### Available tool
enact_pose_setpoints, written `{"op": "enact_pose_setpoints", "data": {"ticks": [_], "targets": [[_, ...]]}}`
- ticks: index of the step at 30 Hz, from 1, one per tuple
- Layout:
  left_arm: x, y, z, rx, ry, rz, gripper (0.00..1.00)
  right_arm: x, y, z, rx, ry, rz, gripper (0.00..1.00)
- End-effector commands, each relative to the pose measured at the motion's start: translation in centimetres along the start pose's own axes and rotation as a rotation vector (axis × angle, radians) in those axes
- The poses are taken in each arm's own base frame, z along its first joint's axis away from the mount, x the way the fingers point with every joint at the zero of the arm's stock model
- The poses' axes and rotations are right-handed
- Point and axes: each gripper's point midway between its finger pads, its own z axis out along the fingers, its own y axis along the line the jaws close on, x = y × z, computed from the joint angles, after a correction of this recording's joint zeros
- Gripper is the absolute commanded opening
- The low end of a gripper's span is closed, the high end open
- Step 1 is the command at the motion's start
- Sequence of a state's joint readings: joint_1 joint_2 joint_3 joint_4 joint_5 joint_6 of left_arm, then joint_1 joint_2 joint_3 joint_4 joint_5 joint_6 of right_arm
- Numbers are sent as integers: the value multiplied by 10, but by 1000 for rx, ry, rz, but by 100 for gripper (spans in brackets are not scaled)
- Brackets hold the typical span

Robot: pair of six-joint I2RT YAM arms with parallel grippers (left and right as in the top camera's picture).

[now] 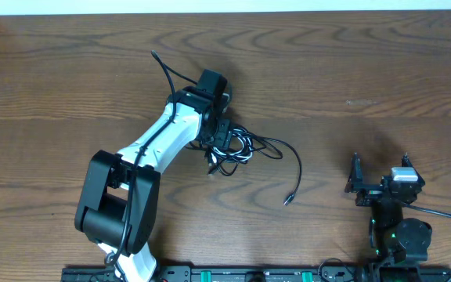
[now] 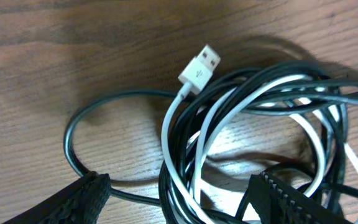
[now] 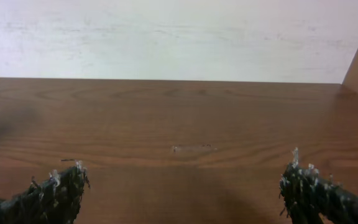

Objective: Untangle cables
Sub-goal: 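Lower the left gripper and close it on the cable bundle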

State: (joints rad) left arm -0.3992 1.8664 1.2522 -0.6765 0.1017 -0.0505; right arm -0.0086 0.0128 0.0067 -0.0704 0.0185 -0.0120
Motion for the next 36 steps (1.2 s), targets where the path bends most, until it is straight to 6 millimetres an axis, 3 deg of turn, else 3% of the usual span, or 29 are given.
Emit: {"op": "enact_pose_setpoints", "data": {"ticks": [1,4,7,17,22,26,31,36], "targets": [[12,5,9,-16,32,-1,76,0,3,0,-11,0,-13,99],[19,7,16,-17,39,-1,76,1,3,0,-11,1,-13,99],[22,7,20,-17,42,-1,66,1,3,0,-11,1,-13,99],[14,4,20,1,10,-41,11,1,3,0,-11,1,-13,99],[10,3,11,4,-15,-40,7,1,3,0,-11,1,-13,99],[-11,-1,-24,18,-122,-34,7,1,3,0,-11,1,-13,99],[-43,-9,-109,53,-388,-16,7,0,3,0,-11,0,-13,99],[-47,-13,-183,60,-595,60,8,1,3,0,-11,1,-13,99]]}}
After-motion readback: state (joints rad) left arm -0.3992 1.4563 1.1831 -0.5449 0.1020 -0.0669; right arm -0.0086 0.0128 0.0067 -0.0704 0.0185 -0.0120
